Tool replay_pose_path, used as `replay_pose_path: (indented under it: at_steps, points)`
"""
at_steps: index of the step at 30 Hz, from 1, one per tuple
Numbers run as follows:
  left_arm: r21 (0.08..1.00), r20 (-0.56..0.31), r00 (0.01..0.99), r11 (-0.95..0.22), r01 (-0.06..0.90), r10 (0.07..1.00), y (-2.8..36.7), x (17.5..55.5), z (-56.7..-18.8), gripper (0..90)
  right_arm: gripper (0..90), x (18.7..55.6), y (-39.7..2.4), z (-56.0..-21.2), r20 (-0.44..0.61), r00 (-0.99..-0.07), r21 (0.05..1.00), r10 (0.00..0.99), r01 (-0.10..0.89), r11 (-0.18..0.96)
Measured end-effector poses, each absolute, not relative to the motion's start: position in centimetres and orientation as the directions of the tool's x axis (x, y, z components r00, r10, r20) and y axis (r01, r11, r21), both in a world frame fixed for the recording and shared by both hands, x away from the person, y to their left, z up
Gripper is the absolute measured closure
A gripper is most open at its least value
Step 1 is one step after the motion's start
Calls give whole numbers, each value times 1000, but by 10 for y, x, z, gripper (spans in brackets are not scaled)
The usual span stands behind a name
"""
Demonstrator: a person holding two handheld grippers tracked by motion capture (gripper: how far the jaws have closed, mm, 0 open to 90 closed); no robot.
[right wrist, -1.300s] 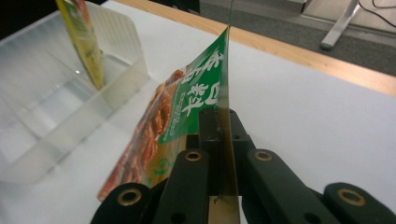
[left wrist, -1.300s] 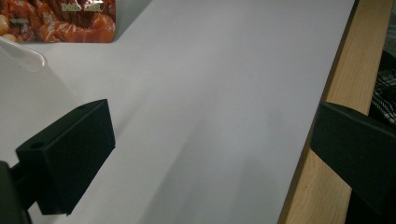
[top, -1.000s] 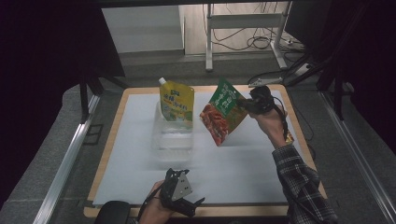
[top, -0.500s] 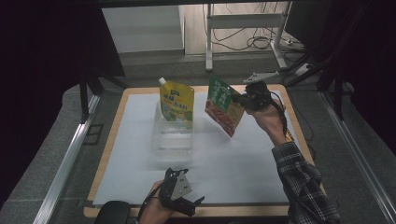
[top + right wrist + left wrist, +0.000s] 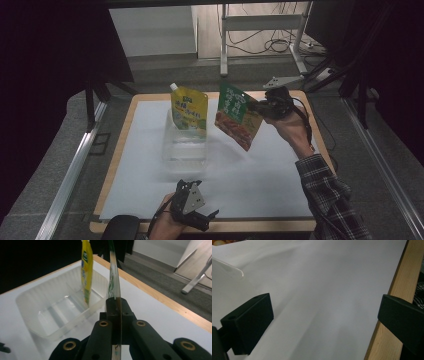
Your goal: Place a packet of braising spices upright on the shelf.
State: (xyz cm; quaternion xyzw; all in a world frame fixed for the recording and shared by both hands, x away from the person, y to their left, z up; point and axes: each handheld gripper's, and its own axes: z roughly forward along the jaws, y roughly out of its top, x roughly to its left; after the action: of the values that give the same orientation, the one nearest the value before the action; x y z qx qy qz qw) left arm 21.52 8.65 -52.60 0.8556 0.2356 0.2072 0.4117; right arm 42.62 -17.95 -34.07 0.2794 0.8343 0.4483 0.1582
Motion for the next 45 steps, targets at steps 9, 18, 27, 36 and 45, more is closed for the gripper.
replay_pose_path:
  at_steps: [9, 18, 27, 36, 45]
  points:
    - [814, 149, 795, -529, 239, 588, 89, 215, -524, 0, 891, 419, -175, -331, 7, -817, 843, 576, 314, 436]
    - [823, 143, 786, -513, 243, 602, 92, 214, -522, 0, 891, 416, -167, -324, 29, -840, 850, 541, 306, 429]
    - [824, 143, 782, -511, 247, 607, 95, 210, -522, 0, 890, 411, -159, -313, 32, -858, 855, 512, 289, 430]
    - [823, 144, 784, -513, 244, 604, 93, 210, -522, 0, 890, 404, -160, -306, 42, -869, 858, 494, 285, 428]
    - [823, 146, 789, -516, 238, 597, 93, 211, -522, 0, 890, 408, -143, -310, 49, -887, 859, 459, 273, 434]
